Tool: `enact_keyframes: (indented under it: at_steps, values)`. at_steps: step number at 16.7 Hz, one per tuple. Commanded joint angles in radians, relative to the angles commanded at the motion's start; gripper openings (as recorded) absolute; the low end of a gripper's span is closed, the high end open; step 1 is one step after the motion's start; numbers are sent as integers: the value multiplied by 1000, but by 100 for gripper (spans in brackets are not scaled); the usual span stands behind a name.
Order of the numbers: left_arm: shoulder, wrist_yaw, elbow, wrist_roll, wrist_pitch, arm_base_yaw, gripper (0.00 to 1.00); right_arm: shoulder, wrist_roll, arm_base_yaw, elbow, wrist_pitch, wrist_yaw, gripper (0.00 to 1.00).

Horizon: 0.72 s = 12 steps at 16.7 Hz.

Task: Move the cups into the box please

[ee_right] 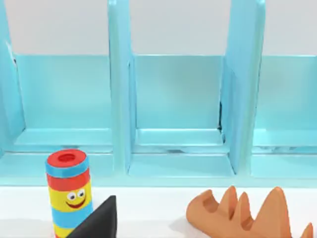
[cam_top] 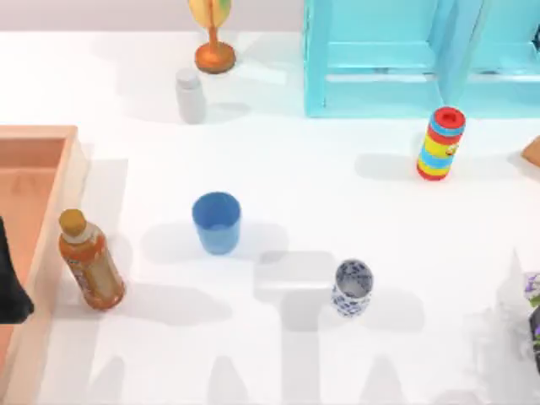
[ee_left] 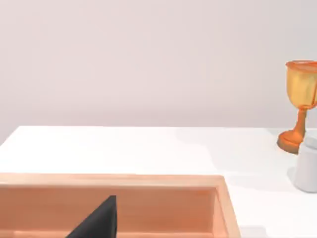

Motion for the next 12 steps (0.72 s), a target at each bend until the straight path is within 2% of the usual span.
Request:
enact_keyframes:
  at_steps: [6, 12]
  values:
    - [95, -3, 84, -45, -55, -15, 100, 0, 0, 0, 0, 0, 0, 100]
    - [508, -34, 423, -193, -306, -74, 100, 0, 0, 0, 0, 0, 0, 100]
